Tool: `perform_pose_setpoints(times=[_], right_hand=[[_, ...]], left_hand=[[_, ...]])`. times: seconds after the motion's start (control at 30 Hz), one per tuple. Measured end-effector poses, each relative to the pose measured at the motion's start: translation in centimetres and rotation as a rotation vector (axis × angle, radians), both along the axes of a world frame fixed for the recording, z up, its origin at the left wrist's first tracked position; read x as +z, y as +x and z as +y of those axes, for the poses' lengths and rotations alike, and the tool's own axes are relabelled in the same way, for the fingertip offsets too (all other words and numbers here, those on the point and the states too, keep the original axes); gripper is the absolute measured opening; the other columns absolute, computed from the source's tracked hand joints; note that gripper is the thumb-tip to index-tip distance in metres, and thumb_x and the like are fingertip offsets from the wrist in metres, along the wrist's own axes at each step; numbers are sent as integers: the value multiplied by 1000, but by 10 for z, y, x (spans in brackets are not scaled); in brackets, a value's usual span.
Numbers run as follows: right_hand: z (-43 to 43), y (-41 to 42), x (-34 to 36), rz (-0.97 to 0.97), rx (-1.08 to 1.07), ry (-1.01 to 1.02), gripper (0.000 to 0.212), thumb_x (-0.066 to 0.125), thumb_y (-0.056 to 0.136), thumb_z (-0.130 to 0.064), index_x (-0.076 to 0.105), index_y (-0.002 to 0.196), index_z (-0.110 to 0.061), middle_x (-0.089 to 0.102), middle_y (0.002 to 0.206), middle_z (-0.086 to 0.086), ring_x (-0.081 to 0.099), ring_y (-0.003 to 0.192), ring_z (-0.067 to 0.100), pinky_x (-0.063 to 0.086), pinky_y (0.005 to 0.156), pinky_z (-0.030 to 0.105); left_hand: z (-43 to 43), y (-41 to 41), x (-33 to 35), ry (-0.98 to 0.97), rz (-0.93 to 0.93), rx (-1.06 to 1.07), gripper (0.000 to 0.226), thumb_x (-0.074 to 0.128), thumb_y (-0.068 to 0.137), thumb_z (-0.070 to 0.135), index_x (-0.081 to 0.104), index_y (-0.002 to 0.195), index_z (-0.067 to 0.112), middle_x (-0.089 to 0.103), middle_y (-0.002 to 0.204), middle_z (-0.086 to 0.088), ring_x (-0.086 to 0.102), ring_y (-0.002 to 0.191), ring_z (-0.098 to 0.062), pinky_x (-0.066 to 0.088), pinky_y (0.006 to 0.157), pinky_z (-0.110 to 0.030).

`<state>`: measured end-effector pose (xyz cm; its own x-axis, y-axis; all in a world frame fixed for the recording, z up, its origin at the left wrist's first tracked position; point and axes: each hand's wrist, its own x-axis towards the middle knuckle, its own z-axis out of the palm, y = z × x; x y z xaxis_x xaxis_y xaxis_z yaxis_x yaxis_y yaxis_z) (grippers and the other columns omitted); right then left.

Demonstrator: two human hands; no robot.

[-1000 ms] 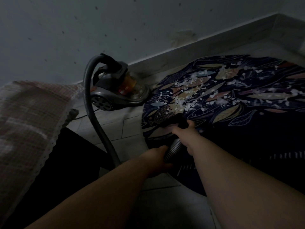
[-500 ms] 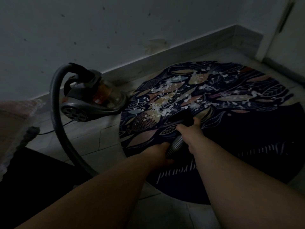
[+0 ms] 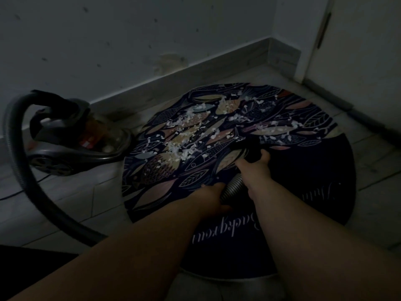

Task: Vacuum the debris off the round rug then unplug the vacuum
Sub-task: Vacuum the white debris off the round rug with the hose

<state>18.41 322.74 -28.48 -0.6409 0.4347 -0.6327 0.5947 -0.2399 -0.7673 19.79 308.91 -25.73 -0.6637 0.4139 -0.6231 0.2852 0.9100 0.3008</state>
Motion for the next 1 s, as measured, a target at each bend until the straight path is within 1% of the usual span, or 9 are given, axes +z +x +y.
perform_pose_setpoints(times=[0.17, 0.33, 0.4, 0.5, 0.63, 0.7, 0.83, 0.93, 1.0], right_hand=[[13, -5, -1, -20, -31, 19, 81, 61, 94, -26, 6, 151, -43, 46, 140, 18, 57, 99, 37, 55, 86, 53], [26, -3, 0, -38, -66, 31, 82, 61, 93, -28, 5, 151, -44, 46, 140, 19, 56, 102, 39, 54, 85, 51], [34, 0, -1, -31, -91, 35, 82, 61, 93, -27, 6, 151, -44, 46, 139, 19, 57, 101, 38, 55, 85, 52], [47, 3, -3, -5, -141, 36, 83, 61, 93, -26, 5, 151, -43, 47, 138, 19, 55, 94, 34, 54, 83, 49], [60, 6, -6, 3, -166, 50, 82, 60, 93, -24, 6, 151, -41, 49, 134, 19, 51, 75, 26, 51, 74, 42], [61, 6, -7, 3, -157, 45, 81, 60, 93, -24, 7, 151, -41, 50, 133, 19, 50, 72, 25, 50, 72, 41], [63, 4, -8, 19, -123, 16, 81, 61, 92, -25, 7, 151, -42, 52, 131, 15, 54, 78, 27, 51, 68, 39], [61, 2, -7, 34, -99, -18, 81, 61, 92, -26, 8, 151, -42, 47, 138, 16, 55, 92, 32, 55, 79, 48], [56, 1, -7, 49, -105, -20, 81, 61, 92, -26, 8, 152, -41, 46, 139, 16, 54, 94, 32, 54, 80, 47]], left_hand=[[15, -7, -3, 4, 6, -22, 65, 61, 87, 40, 31, 140, 19, 51, 133, -10, 50, 120, -28, 38, 105, -38], [29, -10, -5, -4, 6, -58, 66, 60, 88, 40, 28, 142, 20, 51, 134, -10, 50, 121, -29, 32, 109, -47], [37, -10, -5, 15, -3, -68, 65, 60, 89, 39, 28, 142, 19, 50, 135, -11, 50, 121, -29, 36, 106, -40], [51, -10, -5, 39, 1, -88, 63, 59, 90, 36, 29, 142, 16, 49, 135, -12, 50, 120, -28, 41, 94, -29], [64, -9, -5, 38, 3, -103, 64, 60, 90, 36, 29, 142, 15, 49, 135, -12, 49, 121, -27, 41, 94, -29], [65, -9, -5, 38, -1, -102, 63, 60, 89, 36, 30, 141, 15, 49, 135, -12, 49, 121, -27, 40, 94, -28], [63, -8, -1, 32, 28, -98, 61, 59, 90, 36, 30, 141, 15, 50, 135, -12, 50, 120, -27, 40, 92, -27], [60, -9, 2, 31, 26, -95, 62, 60, 90, 34, 31, 140, 13, 49, 135, -13, 50, 120, -28, 41, 94, -29], [57, -9, 3, 35, 12, -80, 62, 61, 89, 33, 31, 140, 13, 50, 134, -13, 51, 120, -28, 41, 95, -30]])
